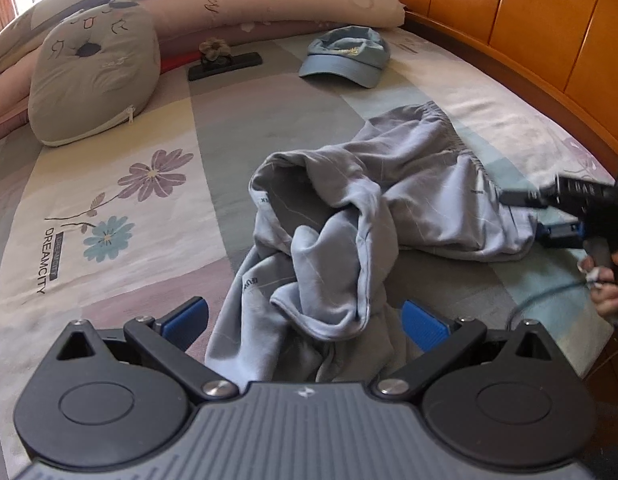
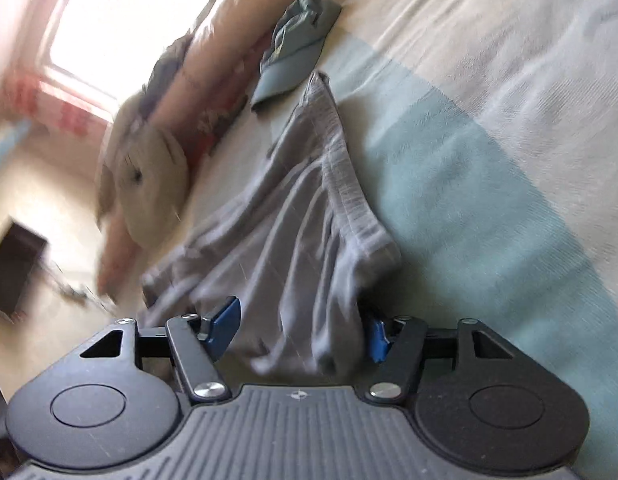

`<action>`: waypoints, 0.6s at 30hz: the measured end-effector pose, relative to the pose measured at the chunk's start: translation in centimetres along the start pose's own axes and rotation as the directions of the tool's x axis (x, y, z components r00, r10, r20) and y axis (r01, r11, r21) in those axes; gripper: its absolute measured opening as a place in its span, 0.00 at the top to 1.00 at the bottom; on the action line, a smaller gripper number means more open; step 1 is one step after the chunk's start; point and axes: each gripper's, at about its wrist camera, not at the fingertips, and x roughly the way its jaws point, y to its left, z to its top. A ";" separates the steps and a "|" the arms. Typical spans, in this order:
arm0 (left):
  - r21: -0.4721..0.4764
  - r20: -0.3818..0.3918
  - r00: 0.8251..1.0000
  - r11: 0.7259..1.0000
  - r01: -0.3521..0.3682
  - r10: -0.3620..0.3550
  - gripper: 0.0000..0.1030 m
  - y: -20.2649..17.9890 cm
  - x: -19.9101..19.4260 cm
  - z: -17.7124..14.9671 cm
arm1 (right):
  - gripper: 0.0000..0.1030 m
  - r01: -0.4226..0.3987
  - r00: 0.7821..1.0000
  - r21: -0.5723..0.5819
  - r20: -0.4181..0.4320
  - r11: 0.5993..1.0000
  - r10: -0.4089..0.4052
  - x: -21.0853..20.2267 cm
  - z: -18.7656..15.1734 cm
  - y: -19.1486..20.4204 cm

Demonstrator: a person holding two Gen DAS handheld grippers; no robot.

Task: Fold clothes
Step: 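Shake out and lay the pants flat with the right gripper, then release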

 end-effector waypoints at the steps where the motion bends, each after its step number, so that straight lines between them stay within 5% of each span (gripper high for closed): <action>1: -0.004 -0.004 1.000 1.000 0.000 0.000 0.01 0.2 0.0 -0.2 | 0.34 -0.023 1.000 0.019 0.018 1.000 0.023 0.3 0.1 -0.3; 7: -0.053 -0.027 0.999 0.998 0.017 -0.018 0.01 1.5 0.7 -0.5 | 0.38 0.006 0.994 -0.071 0.109 0.997 0.001 0.8 -1.4 0.5; 9: -0.061 -0.017 0.999 0.998 0.026 -0.027 0.01 1.8 0.7 -0.5 | 0.58 0.038 0.990 -0.060 0.137 0.997 -0.030 0.9 -1.7 0.4; 10: -0.065 -0.010 0.999 0.997 0.034 -0.034 0.01 2.0 0.7 -0.5 | 0.83 0.053 0.988 -0.001 0.145 0.999 -0.052 0.9 -1.7 -0.2; 11: -0.069 -0.003 0.999 0.997 0.041 -0.041 0.01 2.2 0.7 -0.5 | 0.97 0.054 0.987 0.063 0.148 0.997 -0.063 0.7 -1.7 -1.0; 13: -0.076 0.012 0.998 0.995 0.059 -0.059 0.01 2.6 0.7 -0.7 | 0.97 0.033 0.987 0.127 0.150 0.991 -0.052 0.5 -1.7 -1.7; 18: -0.010 0.069 0.994 0.997 0.081 -0.080 0.01 2.9 0.4 -1.3 | 0.95 0.169 0.976 0.026 0.136 0.985 -0.171 0.2 -1.2 1.2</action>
